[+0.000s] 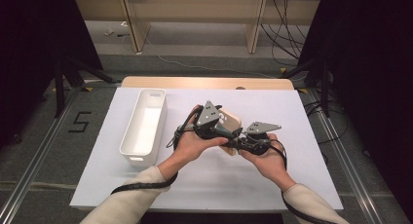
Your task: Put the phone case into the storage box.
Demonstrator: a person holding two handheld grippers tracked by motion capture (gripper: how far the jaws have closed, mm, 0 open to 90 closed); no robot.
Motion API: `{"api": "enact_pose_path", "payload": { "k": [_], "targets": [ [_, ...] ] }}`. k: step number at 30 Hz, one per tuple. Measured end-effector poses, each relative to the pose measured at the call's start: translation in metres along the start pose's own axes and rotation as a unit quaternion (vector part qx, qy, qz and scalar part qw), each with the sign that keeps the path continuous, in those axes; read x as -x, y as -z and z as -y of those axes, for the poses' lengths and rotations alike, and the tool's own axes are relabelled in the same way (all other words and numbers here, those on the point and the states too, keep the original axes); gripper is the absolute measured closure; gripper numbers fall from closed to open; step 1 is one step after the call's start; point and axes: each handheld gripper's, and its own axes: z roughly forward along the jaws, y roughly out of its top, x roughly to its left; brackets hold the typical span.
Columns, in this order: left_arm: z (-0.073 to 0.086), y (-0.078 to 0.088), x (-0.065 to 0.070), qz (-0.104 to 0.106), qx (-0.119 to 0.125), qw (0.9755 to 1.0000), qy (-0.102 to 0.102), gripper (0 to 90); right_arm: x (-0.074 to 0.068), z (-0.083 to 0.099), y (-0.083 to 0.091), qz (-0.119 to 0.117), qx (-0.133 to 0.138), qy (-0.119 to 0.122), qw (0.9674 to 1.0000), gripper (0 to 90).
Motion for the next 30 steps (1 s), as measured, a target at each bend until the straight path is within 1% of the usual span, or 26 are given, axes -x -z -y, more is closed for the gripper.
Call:
{"api": "enact_pose_path", "payload": {
  "k": [5,11,24,30],
  "targets": [
    [0.0013,-0.0017,-0.0011,-0.008,0.001,0.9999,0.008,3.2,0.0001,-0.0001,0.0001,0.002,-0.001,0.000,1.0000,80.4],
    [0.0016,-0.0033,-0.0002,-0.012,0.002,0.9999,0.012,4.1,0.0005,0.0000,0.0000,0.004,-0.001,-0.003,1.0000,80.4],
    [0.0017,-0.0063,0.0010,-0.016,0.005,0.9997,0.020,5.4,0.0005,-0.0001,0.0001,0.007,-0.001,-0.002,1.0000,80.4],
    [0.0021,-0.0069,0.0014,-0.017,0.006,0.9995,0.026,7.9,0.0004,-0.0002,0.0002,0.008,-0.001,-0.002,1.0000,80.3]
  ]
}}
